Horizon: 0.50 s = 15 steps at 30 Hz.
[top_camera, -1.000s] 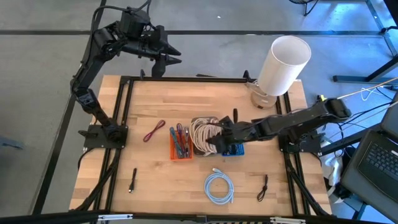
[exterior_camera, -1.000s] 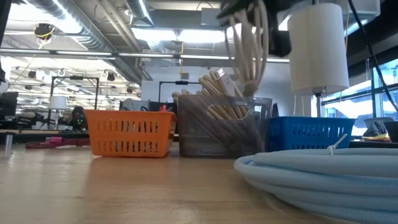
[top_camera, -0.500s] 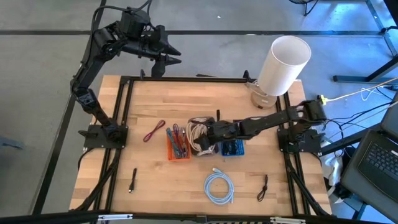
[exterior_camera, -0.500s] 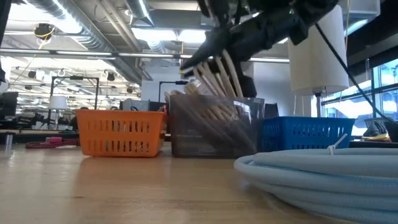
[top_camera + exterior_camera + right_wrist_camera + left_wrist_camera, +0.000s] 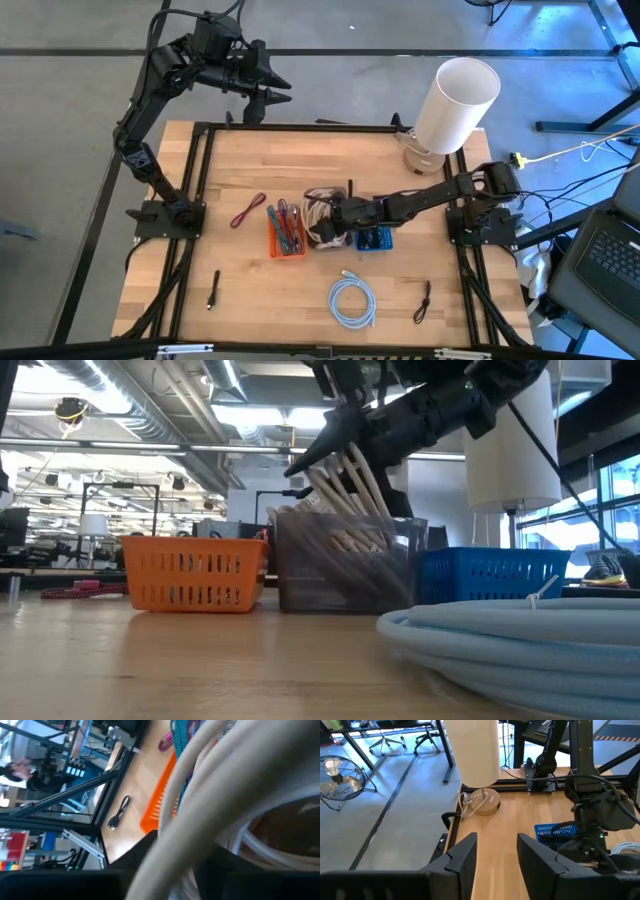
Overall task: Pick & Place USB Port
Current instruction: Put the light brown HDMI cable into the black bin
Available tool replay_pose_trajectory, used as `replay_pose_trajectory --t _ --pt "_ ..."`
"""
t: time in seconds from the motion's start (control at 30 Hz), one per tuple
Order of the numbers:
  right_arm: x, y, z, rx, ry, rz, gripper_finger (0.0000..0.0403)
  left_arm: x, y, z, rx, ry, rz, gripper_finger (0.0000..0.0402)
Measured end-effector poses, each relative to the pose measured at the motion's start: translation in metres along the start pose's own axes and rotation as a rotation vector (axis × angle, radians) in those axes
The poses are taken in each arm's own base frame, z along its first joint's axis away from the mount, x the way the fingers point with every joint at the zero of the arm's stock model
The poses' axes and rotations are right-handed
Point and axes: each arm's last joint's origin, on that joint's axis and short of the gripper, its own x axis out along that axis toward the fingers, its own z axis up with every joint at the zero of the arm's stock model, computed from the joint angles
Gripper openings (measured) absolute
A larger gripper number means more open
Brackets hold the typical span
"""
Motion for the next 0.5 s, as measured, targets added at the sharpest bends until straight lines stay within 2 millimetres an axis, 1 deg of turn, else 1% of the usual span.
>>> replay_pose_trajectory --t 0.1,0.3,0.5 --pt "-0.007 0.0 0.001 -0.002 -0.004 -0.044 0.0126 0.0 0.0 0.0 0.0 0.0 0.0 0.0132" --pt "-0.018 0.002 0.003 -0.007 -0.007 -0.112 0.0131 0.0 0.0 0.0 -0.001 0.0 0.0 0.0132" --pt "-0.028 0.012 0.01 -0.064 0.017 -0.283 0.0133 0.0 0.0 0.0 -0.007 0.0 0.0 0.0132"
